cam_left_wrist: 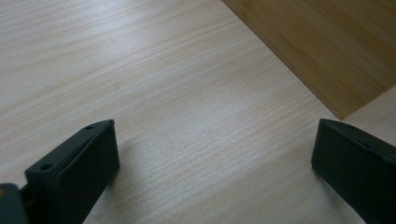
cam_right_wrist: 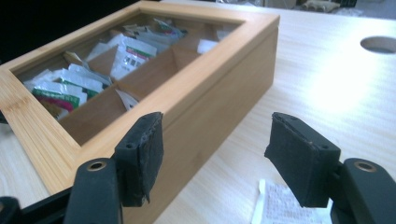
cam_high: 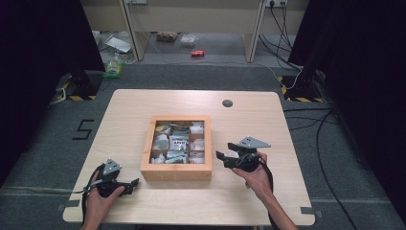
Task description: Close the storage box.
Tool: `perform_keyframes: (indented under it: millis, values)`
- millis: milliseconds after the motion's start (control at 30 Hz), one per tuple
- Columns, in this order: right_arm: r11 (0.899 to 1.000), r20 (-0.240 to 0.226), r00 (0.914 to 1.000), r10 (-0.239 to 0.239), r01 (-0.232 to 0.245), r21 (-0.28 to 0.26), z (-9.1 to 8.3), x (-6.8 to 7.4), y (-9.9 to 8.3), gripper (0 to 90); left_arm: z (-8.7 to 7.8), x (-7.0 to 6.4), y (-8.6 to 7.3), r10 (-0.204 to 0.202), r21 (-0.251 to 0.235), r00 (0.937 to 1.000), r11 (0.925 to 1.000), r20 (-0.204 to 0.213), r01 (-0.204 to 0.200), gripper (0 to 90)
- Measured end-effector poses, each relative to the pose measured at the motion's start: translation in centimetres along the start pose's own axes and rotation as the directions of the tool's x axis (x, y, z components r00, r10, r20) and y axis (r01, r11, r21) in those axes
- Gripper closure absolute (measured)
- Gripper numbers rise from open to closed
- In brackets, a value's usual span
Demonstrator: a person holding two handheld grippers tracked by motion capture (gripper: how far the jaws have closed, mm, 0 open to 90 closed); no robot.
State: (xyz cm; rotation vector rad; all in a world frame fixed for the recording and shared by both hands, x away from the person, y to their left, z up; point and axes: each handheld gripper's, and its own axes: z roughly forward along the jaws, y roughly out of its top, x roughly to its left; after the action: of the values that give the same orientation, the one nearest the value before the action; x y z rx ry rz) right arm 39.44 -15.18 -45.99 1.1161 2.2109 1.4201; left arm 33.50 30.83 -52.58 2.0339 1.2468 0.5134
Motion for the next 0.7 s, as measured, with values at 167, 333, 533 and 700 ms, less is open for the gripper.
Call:
perform_keyframes:
  millis: [167,333,533,700]
  values:
    - [0.999,0.005,0.9995,0.030,-0.031,0.019,-0.2,-0.5,-0.8,34.7,0.0,0.0,0.0,0.000,0.000,1.0000,1.0000,0.000,0.000,0.1]
    - [0.998,0.014,0.9986,0.050,-0.051,0.028,-0.7,-0.9,-1.3,33.7,0.0,0.0,0.0,0.000,0.000,1.0000,1.0000,0.000,0.000,0.1]
    - [0.997,0.026,0.9973,0.069,-0.070,0.042,-1.5,-1.1,-2.2,31.5,0.0,0.0,0.0,0.000,0.000,1.0000,1.0000,0.000,0.000,0.1]
    - [0.997,0.036,0.9971,0.067,-0.069,0.046,-2.1,-1.2,-2.5,30.3,0.0,0.0,0.0,0.000,0.000,1.0000,1.0000,0.000,0.000,0.1]
